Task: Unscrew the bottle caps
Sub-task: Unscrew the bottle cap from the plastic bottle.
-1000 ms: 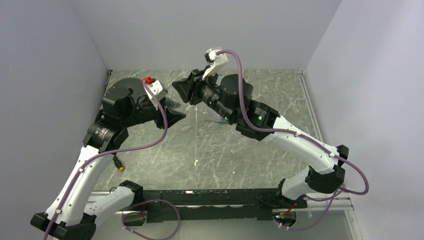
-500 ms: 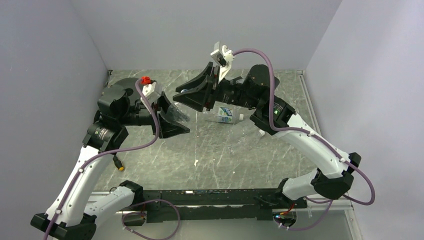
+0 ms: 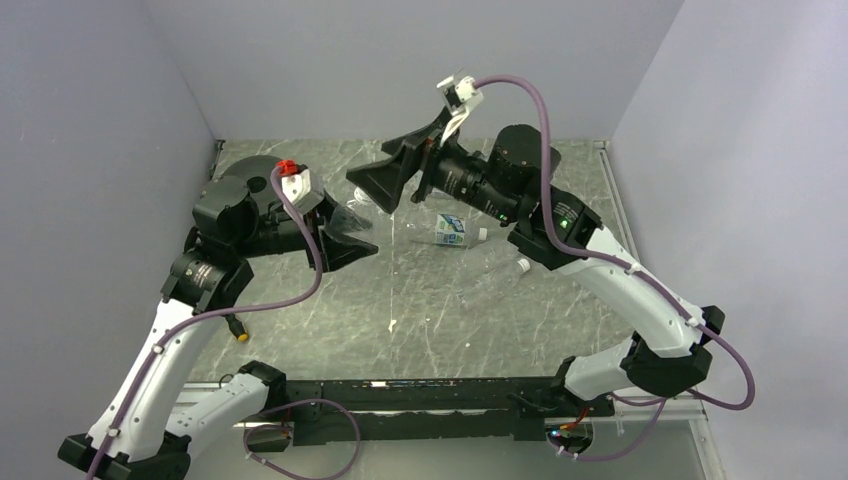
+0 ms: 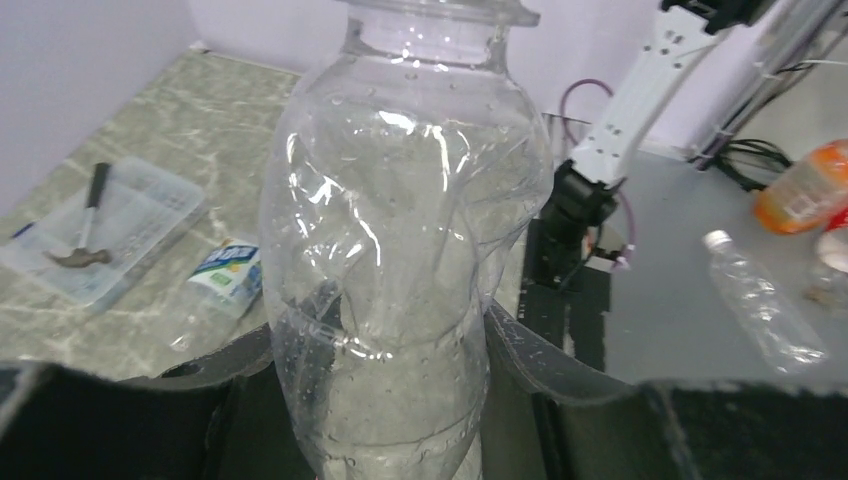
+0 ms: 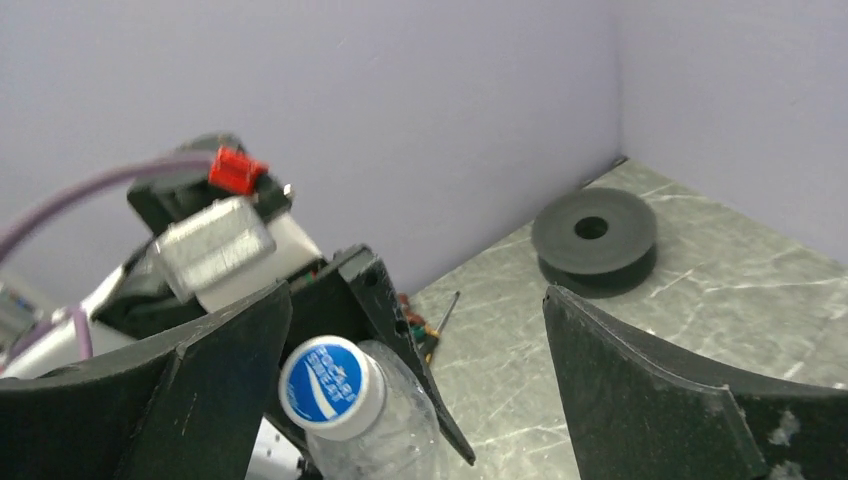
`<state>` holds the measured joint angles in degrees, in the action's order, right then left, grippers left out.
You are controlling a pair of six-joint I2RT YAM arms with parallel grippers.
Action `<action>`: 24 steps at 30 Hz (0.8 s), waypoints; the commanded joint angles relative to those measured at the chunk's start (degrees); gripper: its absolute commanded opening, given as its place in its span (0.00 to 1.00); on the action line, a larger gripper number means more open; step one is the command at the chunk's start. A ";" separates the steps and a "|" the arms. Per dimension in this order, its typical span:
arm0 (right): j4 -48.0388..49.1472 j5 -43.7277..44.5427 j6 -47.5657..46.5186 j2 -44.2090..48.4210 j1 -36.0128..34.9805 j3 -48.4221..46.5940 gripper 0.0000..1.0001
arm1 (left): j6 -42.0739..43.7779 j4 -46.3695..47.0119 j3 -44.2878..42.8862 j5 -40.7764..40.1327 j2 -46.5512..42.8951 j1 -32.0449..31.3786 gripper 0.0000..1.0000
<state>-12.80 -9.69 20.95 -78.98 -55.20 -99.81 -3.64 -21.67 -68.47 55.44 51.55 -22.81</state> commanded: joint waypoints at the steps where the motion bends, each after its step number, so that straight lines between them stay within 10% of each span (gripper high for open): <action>1: -6.47 16.48 1.56 -1.23 -3.08 -8.44 1.00 | 5.91 0.51 0.87 -8.83 -1.80 -0.22 0.37; 12: -12.52 19.14 2.17 -7.67 -4.89 -14.84 0.86 | 7.31 -0.53 1.62 -16.92 -0.66 -0.22 0.38; 24: -10.57 17.50 2.35 -7.69 -5.18 -13.04 0.32 | 8.18 -2.27 1.49 -20.03 -0.16 -0.22 0.37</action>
<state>-26.11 7.84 23.51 -88.86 -60.25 -112.49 3.68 -23.81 -66.74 37.10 51.27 -22.85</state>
